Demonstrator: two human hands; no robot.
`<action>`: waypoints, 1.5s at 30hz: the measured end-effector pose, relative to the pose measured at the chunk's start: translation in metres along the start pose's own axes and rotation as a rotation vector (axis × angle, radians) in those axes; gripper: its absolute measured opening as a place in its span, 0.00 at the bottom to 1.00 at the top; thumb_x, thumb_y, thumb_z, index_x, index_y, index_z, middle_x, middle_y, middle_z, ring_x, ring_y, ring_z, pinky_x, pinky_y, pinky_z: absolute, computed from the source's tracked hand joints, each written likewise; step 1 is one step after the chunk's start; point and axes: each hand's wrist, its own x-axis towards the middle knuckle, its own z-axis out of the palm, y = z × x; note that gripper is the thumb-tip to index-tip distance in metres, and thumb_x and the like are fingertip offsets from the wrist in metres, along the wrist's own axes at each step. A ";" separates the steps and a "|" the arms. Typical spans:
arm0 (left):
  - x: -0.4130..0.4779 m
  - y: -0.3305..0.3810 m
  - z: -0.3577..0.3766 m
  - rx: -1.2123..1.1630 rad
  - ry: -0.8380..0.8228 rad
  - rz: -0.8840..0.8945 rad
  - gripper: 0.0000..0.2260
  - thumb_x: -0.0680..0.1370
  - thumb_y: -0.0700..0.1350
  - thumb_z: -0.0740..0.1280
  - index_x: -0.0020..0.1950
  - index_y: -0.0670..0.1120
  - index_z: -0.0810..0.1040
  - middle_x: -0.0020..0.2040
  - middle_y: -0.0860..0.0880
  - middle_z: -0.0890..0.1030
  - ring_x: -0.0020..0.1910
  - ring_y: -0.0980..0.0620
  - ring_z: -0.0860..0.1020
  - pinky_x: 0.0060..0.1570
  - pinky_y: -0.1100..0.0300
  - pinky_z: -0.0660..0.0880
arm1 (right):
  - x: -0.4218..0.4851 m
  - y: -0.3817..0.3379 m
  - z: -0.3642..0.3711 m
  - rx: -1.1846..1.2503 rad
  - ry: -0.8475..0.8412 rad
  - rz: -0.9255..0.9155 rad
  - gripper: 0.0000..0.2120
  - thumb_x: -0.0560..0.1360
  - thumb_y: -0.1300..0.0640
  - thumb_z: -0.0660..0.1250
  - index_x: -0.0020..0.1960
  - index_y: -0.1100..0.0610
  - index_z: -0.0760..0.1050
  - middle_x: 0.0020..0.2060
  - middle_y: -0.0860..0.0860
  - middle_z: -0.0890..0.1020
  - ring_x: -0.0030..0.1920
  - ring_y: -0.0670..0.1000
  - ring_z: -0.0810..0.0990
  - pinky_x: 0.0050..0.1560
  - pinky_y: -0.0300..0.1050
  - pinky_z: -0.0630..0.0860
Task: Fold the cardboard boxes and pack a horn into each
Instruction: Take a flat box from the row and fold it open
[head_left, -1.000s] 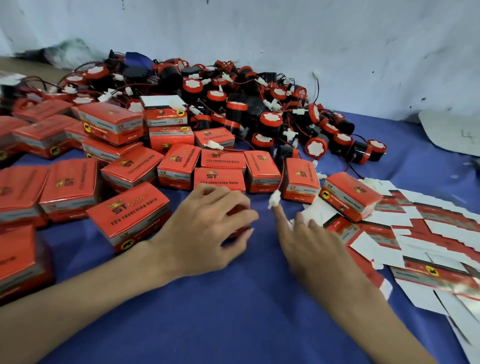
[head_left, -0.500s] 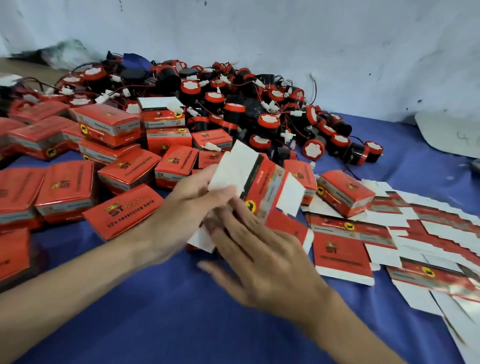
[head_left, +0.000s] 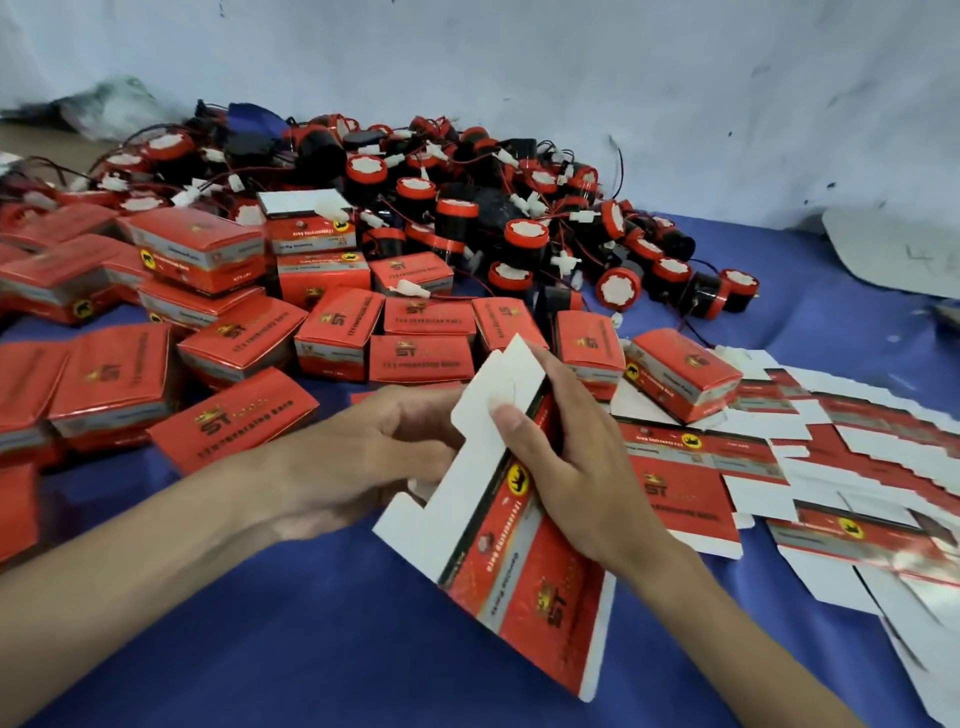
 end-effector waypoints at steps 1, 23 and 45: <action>0.000 0.001 0.003 0.022 0.026 -0.007 0.17 0.74 0.36 0.65 0.62 0.45 0.71 0.39 0.57 0.83 0.35 0.62 0.81 0.30 0.72 0.74 | 0.000 0.000 -0.001 0.006 0.016 -0.004 0.30 0.71 0.29 0.55 0.71 0.38 0.59 0.58 0.30 0.70 0.58 0.30 0.70 0.53 0.20 0.64; 0.009 0.022 0.008 -0.085 0.598 0.052 0.10 0.75 0.47 0.64 0.48 0.48 0.84 0.46 0.46 0.85 0.42 0.50 0.83 0.35 0.59 0.79 | -0.003 -0.028 -0.019 0.273 0.147 -0.220 0.12 0.71 0.49 0.72 0.50 0.48 0.71 0.57 0.39 0.77 0.56 0.39 0.78 0.50 0.36 0.75; 0.010 -0.018 0.038 0.236 0.756 0.609 0.16 0.72 0.34 0.56 0.49 0.55 0.70 0.42 0.58 0.77 0.37 0.60 0.78 0.30 0.66 0.75 | -0.014 -0.030 0.020 0.747 0.275 -0.102 0.23 0.72 0.66 0.58 0.63 0.50 0.69 0.50 0.47 0.79 0.45 0.46 0.77 0.41 0.38 0.76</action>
